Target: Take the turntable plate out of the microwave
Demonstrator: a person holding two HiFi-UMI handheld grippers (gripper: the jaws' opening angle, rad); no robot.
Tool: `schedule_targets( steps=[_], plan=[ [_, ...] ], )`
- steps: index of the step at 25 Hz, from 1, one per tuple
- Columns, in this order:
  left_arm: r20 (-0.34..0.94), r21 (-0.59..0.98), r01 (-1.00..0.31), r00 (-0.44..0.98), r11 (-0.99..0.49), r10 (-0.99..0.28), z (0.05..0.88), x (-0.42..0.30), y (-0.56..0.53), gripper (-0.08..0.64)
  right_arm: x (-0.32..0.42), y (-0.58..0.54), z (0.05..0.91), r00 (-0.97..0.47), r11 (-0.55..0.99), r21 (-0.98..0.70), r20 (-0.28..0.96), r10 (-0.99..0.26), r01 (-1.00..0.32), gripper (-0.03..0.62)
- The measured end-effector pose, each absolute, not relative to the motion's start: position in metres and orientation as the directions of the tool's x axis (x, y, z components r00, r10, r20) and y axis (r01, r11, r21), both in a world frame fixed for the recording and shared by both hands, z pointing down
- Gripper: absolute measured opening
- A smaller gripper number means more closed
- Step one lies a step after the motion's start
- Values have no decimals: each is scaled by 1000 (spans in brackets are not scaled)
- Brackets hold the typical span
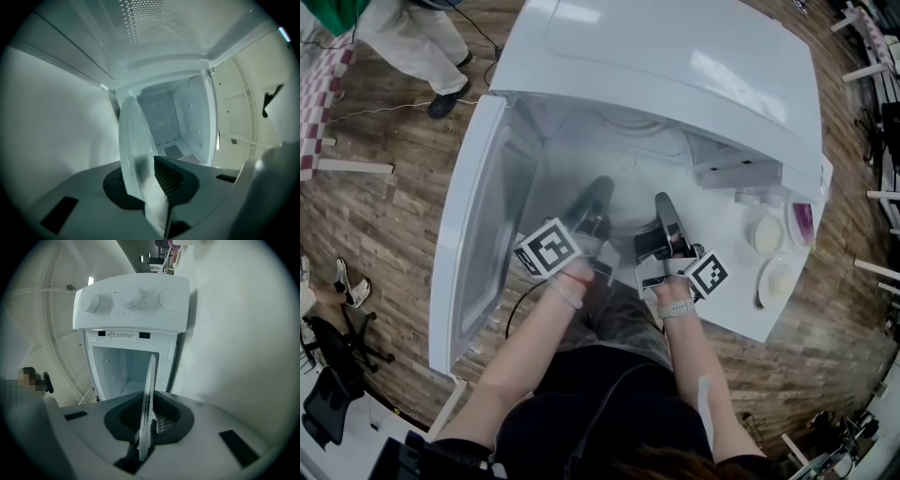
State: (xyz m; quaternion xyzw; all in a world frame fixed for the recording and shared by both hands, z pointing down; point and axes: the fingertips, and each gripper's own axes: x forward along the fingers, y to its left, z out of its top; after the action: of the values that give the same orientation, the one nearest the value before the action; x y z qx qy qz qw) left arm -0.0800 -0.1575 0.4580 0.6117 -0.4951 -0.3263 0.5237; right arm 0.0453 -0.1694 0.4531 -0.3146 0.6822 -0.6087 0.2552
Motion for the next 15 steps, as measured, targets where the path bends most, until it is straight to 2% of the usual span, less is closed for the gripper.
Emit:
schedule_targets(
  steps=[5,15],
  plan=[
    [120,972,-226,240,65,-963,462,-95,-165,60,48,-169,457,-679,57,-992,36,-733,-114,43],
    [105,973,-224,230,53,-967,459,-91,-158,54,51,-167,451,-704,112,-982,29,-710,-153,44]
  ],
)
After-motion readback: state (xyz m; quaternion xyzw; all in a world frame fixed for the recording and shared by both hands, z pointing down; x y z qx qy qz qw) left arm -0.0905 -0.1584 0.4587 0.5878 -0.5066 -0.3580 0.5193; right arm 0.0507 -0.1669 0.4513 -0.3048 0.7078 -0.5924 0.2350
